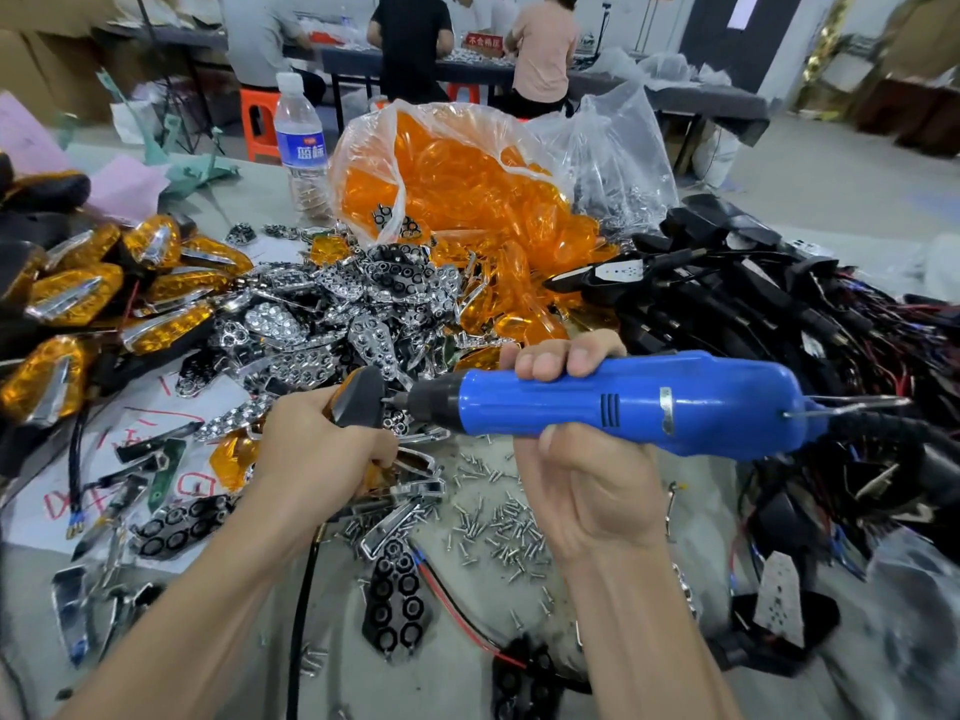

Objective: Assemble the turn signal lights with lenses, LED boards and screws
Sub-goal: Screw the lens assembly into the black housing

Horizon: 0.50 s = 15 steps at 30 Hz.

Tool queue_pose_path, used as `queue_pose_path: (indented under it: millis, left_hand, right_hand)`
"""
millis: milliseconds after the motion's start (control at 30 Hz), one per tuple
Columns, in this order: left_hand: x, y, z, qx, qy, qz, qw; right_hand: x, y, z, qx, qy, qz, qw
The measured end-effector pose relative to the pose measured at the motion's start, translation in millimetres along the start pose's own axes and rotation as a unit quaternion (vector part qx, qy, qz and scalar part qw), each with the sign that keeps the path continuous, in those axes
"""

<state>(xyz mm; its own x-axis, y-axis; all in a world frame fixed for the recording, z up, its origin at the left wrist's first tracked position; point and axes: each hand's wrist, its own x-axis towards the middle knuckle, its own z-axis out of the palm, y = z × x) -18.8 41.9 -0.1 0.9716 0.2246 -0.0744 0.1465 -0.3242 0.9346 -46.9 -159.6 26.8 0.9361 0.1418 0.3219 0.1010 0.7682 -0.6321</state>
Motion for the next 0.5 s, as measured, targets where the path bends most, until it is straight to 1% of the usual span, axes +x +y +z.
queue_pose_path:
  millis: [33, 67, 133, 200, 233, 300, 433, 500]
  left_hand:
    - [0, -1, 2, 0.007, 0.013, -0.001, 1.000]
    - [1, -3, 4, 0.014, 0.030, 0.000, 0.999]
    - [1, -4, 8, 0.040, 0.057, 0.008, 0.998]
    - [-1, -4, 13, 0.069, 0.064, 0.026, 0.995]
    - [-3, -4, 14, 0.077, 0.066, 0.031, 0.994]
    - [-5, -4, 14, 0.085, 0.075, 0.039, 0.993]
    - [-9, -1, 12, 0.105, 0.080, 0.051, 0.990]
    - [-11, 0, 11, 0.103, 0.079, 0.050, 0.990]
  right_hand:
    - [3, 3, 4, -0.009, -0.010, -0.069, 0.998]
    - [4, 5, 7, -0.024, -0.003, -0.109, 0.994]
    - [5, 7, 13, -0.069, 0.014, -0.141, 0.987]
    - [3, 10, 13, -0.117, 0.026, -0.174, 0.977]
    - [3, 10, 14, -0.129, 0.032, -0.175, 0.976]
    - [3, 7, 15, -0.120, 0.024, -0.159, 0.980]
    - [3, 2, 16, -0.088, -0.042, -0.140, 0.985]
    - [1, -1, 14, -0.071, -0.052, -0.138, 0.986]
